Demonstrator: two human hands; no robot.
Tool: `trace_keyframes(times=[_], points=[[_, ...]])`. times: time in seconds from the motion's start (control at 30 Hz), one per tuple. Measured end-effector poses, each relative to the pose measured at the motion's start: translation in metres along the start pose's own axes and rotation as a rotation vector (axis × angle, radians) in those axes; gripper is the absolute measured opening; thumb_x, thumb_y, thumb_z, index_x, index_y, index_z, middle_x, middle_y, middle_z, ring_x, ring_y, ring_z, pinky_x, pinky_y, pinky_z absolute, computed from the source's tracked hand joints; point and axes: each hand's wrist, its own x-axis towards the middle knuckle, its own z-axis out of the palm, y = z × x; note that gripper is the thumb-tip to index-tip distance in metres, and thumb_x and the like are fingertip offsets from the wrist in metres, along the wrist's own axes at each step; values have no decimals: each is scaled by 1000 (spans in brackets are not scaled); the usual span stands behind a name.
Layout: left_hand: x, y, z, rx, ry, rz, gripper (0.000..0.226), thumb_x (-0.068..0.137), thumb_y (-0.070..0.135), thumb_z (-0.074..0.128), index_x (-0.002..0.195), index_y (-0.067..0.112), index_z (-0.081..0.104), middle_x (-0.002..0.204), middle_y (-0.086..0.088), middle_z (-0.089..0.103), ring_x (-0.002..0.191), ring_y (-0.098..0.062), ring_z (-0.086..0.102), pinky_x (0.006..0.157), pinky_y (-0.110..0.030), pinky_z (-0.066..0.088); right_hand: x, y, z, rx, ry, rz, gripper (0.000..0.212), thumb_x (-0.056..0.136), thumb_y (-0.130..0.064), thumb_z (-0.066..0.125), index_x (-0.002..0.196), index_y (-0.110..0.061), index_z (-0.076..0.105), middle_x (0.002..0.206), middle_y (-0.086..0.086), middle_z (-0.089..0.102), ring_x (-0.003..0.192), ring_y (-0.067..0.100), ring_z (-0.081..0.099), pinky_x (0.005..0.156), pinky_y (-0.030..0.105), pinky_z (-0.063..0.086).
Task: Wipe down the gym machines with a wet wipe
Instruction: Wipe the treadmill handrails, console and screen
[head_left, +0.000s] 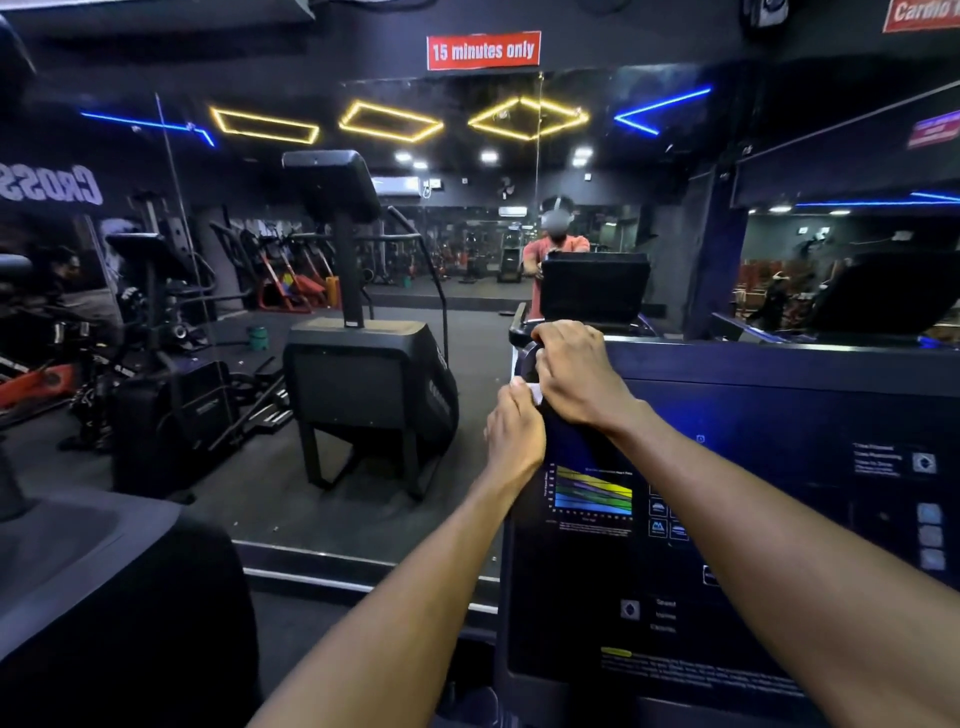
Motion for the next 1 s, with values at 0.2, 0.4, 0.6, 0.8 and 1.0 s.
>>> trace_keyframes(times=[0.2, 0.4, 0.6, 0.8, 1.0], points=[[-26, -37, 9, 97, 77, 68, 43, 106, 42, 18, 117, 15, 50, 109, -12, 66, 103, -32, 60, 89, -45, 46, -9, 2, 4, -150, 6, -55, 40, 91, -32, 30, 113, -12, 56, 116, 10, 60, 112, 29, 52, 101, 43, 37], [-27, -34, 10, 47, 67, 46, 38, 106, 43, 20, 105, 19, 49, 100, -5, 64, 95, -26, 60, 89, -50, 48, -17, -1, 3, -211, -56, -70, 53, 93, -35, 30, 134, -8, 48, 138, 13, 50, 130, 30, 43, 114, 46, 30], [-68, -71, 14, 113, 91, -14, 42, 105, 46, 19, 111, 17, 49, 102, -5, 64, 97, -24, 60, 86, -41, 47, -33, 1, 4, -266, -103, -110, 66, 98, -35, 40, 155, -5, 23, 162, 17, 20, 150, 33, 15, 124, 49, 8], [-67, -63, 16, 104, 128, 15, 32, 107, 39, 24, 106, 18, 48, 98, 1, 60, 94, -23, 58, 79, -39, 43, -74, -15, 11, -255, -185, -150, 76, 93, -36, 34, 158, -7, 9, 166, 18, -5, 152, 35, -10, 123, 54, 1], [-118, -120, 18, 182, 131, -42, 30, 107, 33, 25, 98, 19, 49, 97, -5, 62, 99, -32, 59, 79, -35, 38, -127, -19, 27, -243, -210, -268, 82, 79, -33, 14, 154, 0, 26, 163, 23, 15, 152, 35, 10, 123, 53, 10]])
